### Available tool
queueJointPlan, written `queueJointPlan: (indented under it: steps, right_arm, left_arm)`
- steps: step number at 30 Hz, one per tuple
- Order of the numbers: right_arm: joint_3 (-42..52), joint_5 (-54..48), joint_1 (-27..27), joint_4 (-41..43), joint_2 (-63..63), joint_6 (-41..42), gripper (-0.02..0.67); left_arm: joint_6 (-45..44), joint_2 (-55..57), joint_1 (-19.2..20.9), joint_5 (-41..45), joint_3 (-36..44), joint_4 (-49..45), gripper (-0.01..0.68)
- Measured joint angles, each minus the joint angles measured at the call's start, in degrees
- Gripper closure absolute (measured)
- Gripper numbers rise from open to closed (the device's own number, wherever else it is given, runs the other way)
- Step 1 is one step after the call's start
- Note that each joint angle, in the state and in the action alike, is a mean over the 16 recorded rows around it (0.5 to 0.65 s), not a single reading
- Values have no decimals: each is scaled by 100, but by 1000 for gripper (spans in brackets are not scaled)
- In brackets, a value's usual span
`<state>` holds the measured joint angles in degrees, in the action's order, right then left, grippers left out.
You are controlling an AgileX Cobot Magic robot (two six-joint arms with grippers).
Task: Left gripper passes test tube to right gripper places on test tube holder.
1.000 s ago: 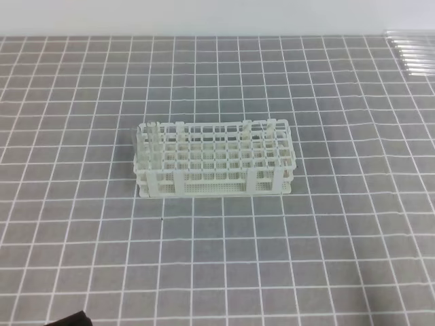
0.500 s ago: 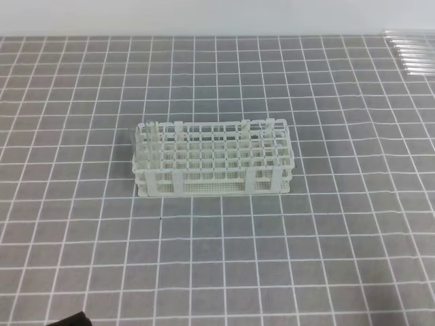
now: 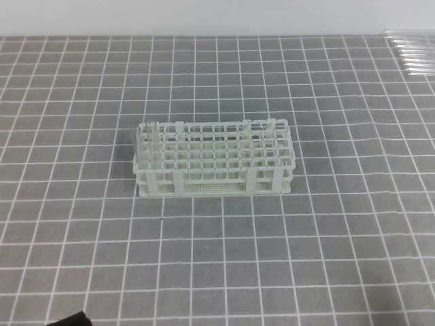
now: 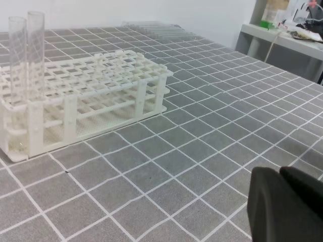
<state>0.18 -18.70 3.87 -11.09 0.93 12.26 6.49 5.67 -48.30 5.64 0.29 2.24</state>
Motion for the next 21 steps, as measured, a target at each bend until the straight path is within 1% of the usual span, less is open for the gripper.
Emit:
queueJointPlan:
  steps: [13,17,21]
  right_arm:
    - [0,-1,0,-25,0,0,662]
    - [0,-1,0,-25,0,0,662]
    - [0,-1,0,-25,0,0,662]
  left_arm:
    - [-3,6,-1,-15,19,-4,673]
    - [-78,5,4,-32,14,-155,673]
    - [-139,1,146,-101,-5,-326,673]
